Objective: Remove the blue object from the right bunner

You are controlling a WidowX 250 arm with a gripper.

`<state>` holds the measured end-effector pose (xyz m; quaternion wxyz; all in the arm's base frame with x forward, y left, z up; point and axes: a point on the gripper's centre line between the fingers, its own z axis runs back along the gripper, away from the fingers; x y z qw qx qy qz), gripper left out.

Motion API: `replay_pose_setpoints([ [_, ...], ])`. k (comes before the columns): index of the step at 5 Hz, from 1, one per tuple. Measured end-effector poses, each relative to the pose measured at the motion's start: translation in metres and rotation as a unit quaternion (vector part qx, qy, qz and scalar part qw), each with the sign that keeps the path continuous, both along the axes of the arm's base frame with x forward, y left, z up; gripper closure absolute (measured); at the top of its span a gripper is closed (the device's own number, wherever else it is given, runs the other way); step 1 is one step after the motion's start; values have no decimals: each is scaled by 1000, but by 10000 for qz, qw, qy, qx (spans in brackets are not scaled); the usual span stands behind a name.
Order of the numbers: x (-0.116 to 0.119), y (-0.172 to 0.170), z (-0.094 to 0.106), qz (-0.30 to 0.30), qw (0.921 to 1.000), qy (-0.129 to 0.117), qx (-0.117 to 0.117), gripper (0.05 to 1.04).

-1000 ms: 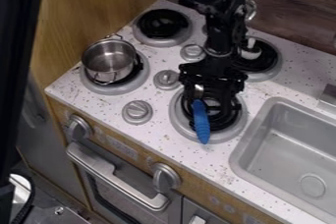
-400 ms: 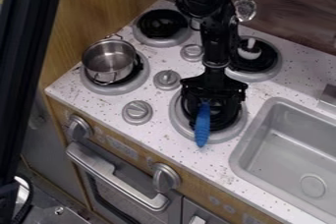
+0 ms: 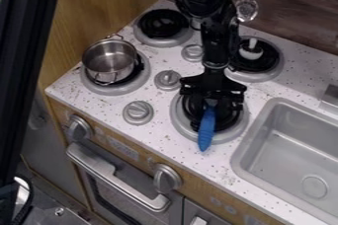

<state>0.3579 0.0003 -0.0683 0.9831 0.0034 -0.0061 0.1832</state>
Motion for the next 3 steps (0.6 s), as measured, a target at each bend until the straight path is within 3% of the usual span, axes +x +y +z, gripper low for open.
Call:
replay_pose_setpoints([
  [1,-3,5,1,-645,9977,157,150,764],
  [3,28,48,47,-1614,9856,-110,486,766],
])
